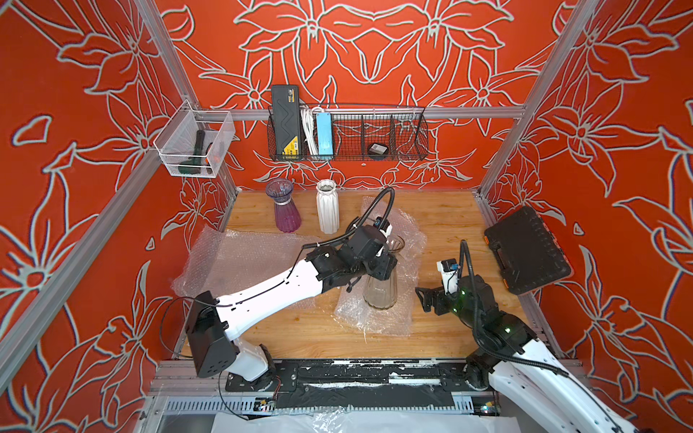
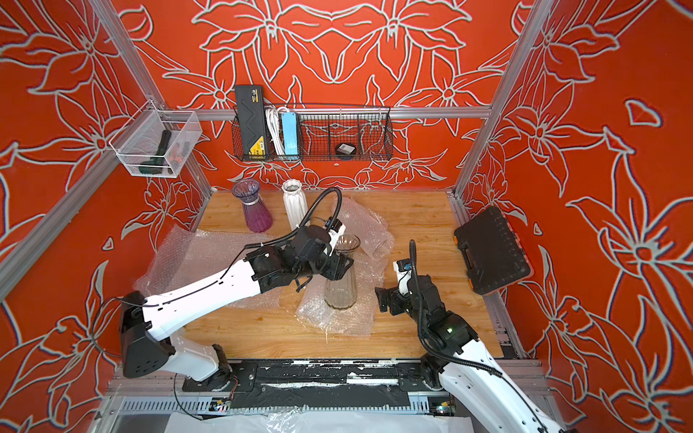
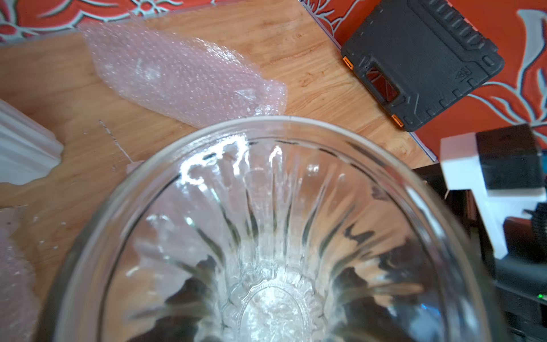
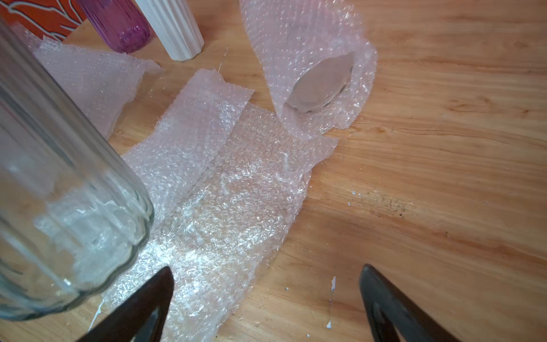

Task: Unwrap the vase from the bubble wrap
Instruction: Pick up the vase from the bubble wrap, then place the vase at the center of the board.

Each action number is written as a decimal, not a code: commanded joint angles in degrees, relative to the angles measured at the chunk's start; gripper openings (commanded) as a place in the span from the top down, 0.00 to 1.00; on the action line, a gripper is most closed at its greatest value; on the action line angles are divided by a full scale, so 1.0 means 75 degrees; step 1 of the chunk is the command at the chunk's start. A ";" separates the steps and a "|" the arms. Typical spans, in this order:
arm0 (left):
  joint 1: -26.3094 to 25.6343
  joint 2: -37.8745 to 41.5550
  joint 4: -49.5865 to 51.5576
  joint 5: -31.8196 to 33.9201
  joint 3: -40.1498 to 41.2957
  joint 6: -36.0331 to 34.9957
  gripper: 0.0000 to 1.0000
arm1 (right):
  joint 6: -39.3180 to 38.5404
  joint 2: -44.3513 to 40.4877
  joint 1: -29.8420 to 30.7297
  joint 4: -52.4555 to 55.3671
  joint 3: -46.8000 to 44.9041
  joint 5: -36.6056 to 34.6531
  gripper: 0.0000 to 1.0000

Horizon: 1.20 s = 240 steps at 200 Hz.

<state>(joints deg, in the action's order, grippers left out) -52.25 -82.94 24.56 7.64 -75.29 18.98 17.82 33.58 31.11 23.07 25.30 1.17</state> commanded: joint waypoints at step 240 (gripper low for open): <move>0.2462 -0.3512 -0.8666 0.2089 -0.0359 -0.2977 1.00 | -0.0338 0.2019 -0.0018 -0.1288 0.0140 0.0988 0.02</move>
<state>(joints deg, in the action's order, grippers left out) -35.27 -111.44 -28.21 21.41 -76.42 -2.46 15.92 48.45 31.11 14.87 27.46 8.97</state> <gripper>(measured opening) 0.605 0.982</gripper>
